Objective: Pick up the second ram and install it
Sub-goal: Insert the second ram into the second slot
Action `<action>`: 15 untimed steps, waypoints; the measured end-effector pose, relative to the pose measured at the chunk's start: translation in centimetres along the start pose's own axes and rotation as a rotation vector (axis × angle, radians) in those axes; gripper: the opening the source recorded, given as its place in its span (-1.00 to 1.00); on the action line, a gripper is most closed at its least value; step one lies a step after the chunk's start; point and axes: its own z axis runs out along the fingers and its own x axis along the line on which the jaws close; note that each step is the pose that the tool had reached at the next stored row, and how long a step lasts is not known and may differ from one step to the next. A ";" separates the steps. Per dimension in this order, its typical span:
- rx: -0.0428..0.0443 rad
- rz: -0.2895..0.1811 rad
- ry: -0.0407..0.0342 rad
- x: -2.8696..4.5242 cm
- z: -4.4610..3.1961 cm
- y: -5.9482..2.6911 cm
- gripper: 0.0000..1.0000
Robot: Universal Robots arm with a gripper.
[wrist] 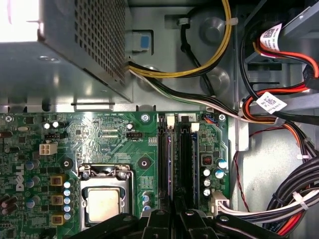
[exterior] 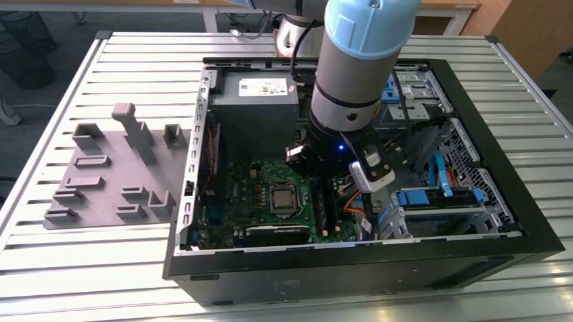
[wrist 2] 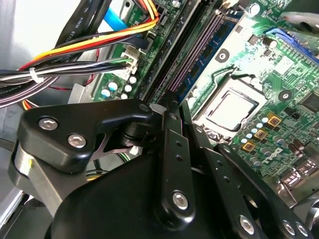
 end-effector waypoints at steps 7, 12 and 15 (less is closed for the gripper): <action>-0.0001 0.004 -0.0001 -0.12 0.14 0.00 -0.72; -0.0002 0.004 -0.0002 0.04 0.19 -0.01 -0.72; -0.0002 0.004 -0.0001 0.05 0.22 -0.01 -0.72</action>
